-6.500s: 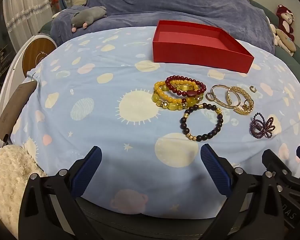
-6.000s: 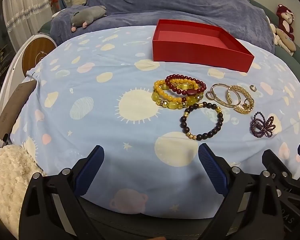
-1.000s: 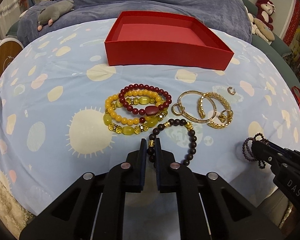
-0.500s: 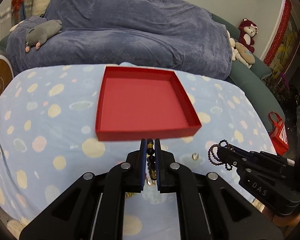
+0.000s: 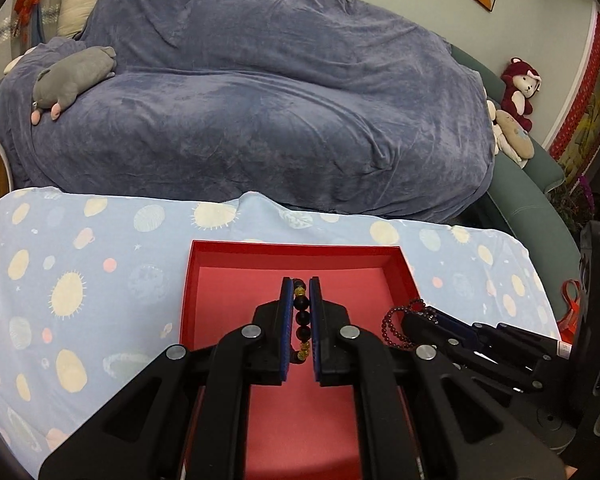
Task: Organize jewelry
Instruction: 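Carry both bracelets into the red box and open both tools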
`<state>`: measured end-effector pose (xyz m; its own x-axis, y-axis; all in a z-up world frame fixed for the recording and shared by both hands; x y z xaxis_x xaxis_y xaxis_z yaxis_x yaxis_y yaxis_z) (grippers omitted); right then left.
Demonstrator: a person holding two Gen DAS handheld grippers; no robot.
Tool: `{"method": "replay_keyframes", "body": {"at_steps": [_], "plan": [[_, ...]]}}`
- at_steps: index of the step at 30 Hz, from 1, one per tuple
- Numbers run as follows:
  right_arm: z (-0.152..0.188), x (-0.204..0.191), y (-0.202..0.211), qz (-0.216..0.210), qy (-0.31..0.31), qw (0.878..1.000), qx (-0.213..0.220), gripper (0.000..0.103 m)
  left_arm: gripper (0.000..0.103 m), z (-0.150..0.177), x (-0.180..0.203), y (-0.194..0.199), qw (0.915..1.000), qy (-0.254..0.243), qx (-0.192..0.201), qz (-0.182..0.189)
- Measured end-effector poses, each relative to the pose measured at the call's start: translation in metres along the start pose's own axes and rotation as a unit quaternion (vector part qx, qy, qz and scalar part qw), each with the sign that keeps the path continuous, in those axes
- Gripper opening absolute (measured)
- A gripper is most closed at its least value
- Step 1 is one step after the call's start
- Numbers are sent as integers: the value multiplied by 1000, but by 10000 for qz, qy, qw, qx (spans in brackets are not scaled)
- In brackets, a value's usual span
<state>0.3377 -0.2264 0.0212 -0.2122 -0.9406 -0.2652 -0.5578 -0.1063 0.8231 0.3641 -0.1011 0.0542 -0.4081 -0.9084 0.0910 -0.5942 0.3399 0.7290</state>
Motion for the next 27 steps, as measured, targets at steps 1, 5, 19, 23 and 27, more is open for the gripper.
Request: {"method": "replay_keyframes", "body": {"at_steps": [1,5,19,23,27], "plan": [[-4,0,-10,34,7,10000,-48,14,8,0,-3,-11,10000,10,-47,-8],[-12,7,-49,130,-54,9995,-297,14,8,5,-11,-46,9996,30,-275,-4],[-26,14,-39,355,-3,9992,177,43,45,2,-33,-48,9994,167,-179,-260],[-25,16,4,291,5,9987,427,43,48,-4,-34,-12,9994,95,64,-324],[-5,20,48,288,83,9981,541,43,50,5,-32,29,9992,-8,164,-375]]}}
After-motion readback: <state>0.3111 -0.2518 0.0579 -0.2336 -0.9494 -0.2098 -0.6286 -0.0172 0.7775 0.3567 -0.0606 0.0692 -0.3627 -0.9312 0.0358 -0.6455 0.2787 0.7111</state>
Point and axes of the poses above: each gripper's, at about its wrist camera, not at the fingertips, and y roughly against the way its jaws point, x to its right, z to its underside, the point moved 6 cm from there along -y, roughly the way its jaws point, and after that the axes turned 10 degrees about -y, right-handed, at the moved point
